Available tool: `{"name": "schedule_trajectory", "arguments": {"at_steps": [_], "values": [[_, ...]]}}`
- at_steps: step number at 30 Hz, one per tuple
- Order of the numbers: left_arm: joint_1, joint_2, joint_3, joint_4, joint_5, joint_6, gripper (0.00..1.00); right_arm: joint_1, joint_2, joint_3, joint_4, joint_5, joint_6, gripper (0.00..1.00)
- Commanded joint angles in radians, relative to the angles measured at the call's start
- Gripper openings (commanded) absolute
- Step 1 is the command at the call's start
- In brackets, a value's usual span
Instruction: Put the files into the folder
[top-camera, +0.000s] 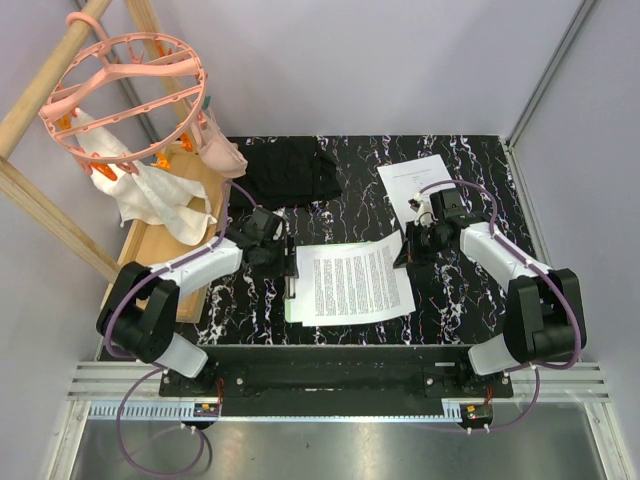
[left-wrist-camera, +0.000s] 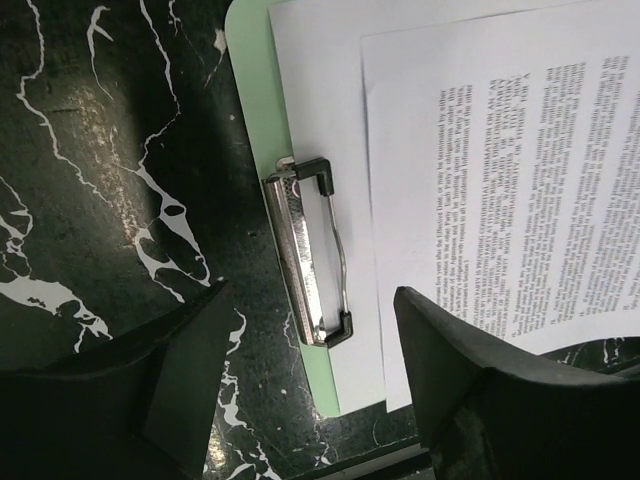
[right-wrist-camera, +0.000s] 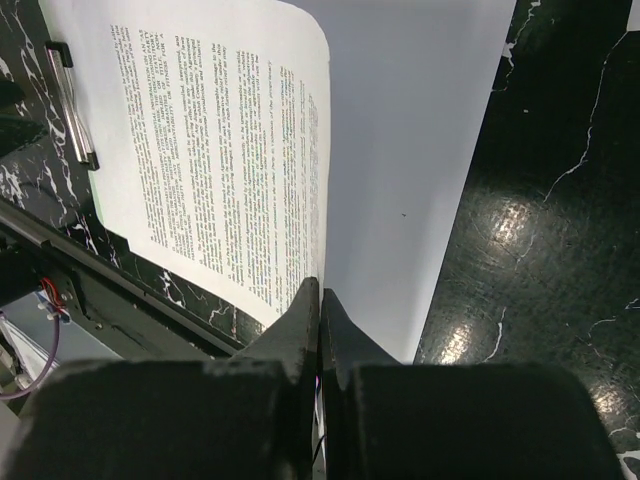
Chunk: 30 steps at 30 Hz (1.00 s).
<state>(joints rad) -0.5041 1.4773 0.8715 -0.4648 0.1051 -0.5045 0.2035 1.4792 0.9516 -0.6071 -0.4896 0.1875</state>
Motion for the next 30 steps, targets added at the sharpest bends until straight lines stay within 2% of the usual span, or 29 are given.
{"name": "schedule_trajectory", "arguments": {"at_steps": [1, 6, 18, 30], "values": [[-0.011, 0.052, 0.049, 0.015, -0.028, 0.0, 0.66, -0.003, -0.045, -0.004, 0.029, 0.02, -0.01, 0.0], [-0.048, 0.097, 0.08, -0.006, -0.096, -0.029, 0.57, -0.003, -0.039, -0.002, 0.049, 0.008, 0.006, 0.0], [-0.14, 0.175, 0.136, -0.07, -0.289, -0.1, 0.5, -0.003, -0.037, -0.008, 0.075, -0.017, 0.01, 0.0], [-0.155, 0.199, 0.144, -0.078, -0.308, -0.1, 0.43, -0.001, -0.04, -0.014, 0.078, -0.017, -0.002, 0.0]]}}
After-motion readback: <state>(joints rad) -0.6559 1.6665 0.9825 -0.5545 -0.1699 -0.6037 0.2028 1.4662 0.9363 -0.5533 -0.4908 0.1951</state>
